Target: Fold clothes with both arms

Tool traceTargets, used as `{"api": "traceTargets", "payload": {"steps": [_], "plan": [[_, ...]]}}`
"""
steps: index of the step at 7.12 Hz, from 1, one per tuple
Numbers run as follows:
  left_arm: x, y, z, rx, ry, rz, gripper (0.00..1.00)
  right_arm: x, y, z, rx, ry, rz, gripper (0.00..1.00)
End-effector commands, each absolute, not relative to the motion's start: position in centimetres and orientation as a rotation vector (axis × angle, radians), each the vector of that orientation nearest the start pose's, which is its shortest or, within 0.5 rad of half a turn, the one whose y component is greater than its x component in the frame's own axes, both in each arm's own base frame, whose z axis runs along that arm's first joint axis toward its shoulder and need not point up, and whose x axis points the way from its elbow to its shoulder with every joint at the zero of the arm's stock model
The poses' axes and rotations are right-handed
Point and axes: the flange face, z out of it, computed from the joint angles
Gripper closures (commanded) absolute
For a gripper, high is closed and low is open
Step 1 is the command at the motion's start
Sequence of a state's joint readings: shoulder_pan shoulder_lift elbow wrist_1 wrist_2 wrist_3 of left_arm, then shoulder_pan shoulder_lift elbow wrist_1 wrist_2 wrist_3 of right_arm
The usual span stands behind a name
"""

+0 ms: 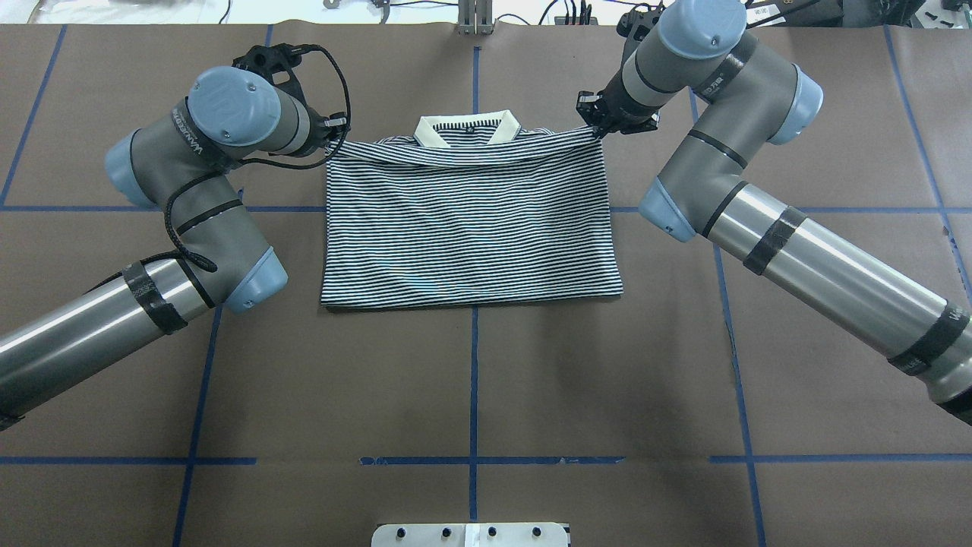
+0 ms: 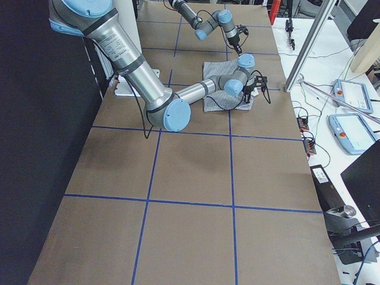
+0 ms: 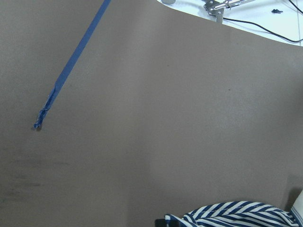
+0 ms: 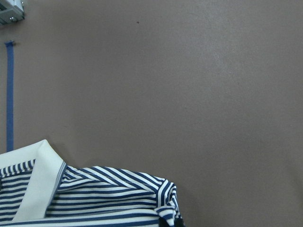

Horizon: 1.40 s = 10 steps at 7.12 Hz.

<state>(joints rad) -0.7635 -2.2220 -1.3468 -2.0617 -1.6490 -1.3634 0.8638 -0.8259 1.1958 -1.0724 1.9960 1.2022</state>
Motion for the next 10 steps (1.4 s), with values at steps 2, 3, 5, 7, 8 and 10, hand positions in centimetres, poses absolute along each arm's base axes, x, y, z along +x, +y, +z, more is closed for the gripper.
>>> {"api": "traceTargets", "payload": {"steps": [2,3,5,7,8,10], "plan": [[46.0,-61.1,31.5,0.375,0.867,-0.468,0.01,-44.3,-65.5,32.2,0.186,-0.946,0.261,0.00],[46.0,-61.0,31.5,0.373,0.868,-0.465,0.00,-44.2,-65.5,32.3,0.182,-0.947,0.265,0.00],[45.7,-61.1,31.2,0.373,0.875,-0.463,0.00,-44.1,-65.4,31.9,0.182,-0.957,0.274,0.00],[45.1,-59.4,28.9,0.323,0.948,-0.419,0.00,-45.1,-58.4,30.8,0.104,-1.020,0.337,0.00],[44.7,-59.1,28.3,0.328,0.962,-0.420,0.00,-45.6,-54.5,33.2,0.080,-1.000,0.318,0.00],[44.4,-58.7,27.3,0.336,0.979,-0.419,0.00,-47.6,-50.2,36.1,0.062,-0.945,0.289,0.00]]}}
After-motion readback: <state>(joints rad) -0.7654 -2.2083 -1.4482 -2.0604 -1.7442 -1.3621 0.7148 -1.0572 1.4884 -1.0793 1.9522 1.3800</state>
